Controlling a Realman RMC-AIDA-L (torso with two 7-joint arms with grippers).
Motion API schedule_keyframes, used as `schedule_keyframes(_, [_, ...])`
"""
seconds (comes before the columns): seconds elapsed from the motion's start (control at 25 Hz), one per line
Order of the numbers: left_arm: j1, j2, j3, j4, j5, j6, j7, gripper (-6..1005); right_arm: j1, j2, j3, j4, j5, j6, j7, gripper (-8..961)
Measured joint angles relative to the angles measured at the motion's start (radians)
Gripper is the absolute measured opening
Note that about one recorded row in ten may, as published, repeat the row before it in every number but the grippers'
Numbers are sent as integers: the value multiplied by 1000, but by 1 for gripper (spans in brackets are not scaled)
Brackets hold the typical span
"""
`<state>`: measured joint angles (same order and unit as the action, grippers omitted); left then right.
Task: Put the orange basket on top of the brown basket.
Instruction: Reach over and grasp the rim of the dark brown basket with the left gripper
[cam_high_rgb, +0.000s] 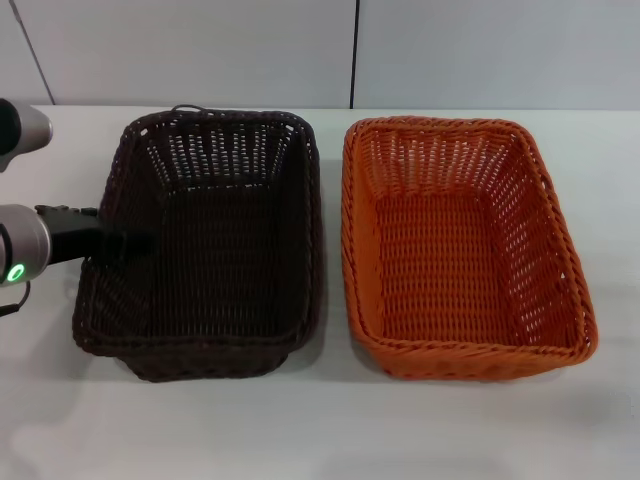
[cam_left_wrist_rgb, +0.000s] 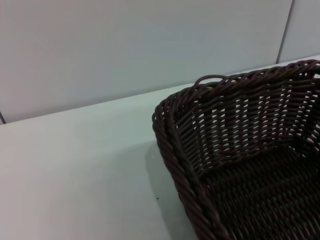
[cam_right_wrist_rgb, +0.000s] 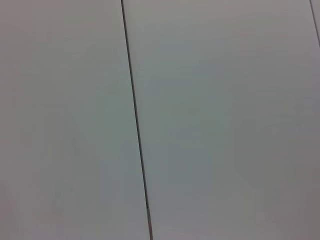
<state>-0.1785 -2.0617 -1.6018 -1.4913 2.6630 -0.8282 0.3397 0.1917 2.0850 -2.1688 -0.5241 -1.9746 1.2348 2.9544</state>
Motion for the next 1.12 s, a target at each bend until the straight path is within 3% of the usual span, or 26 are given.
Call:
schedule_keyframes(0.36, [-49, 3, -36, 44, -2, -41, 8, 770, -2, 0, -4, -1, -1, 0, 0, 698])
schedule_keyframes(0.48, [-71, 4, -43, 57, 0, -66, 17, 549, -3, 1, -4, -2, -1, 0, 0, 698])
schedule_keyframes(0.68, [-61, 2, -39, 24, -2, -78, 52, 342, -5, 1, -5, -4, -1, 5, 0, 698])
schedule_keyframes(0.92, [-78, 3, -78, -2, -26, -157, 197, 269, -8, 1, -5, -9, 0, 9, 0, 698])
schedule_keyframes(1.12, [-107, 3, -195, -29, -93, -263, 428, 269, -9, 1, -5, -15, 0, 11, 0, 698])
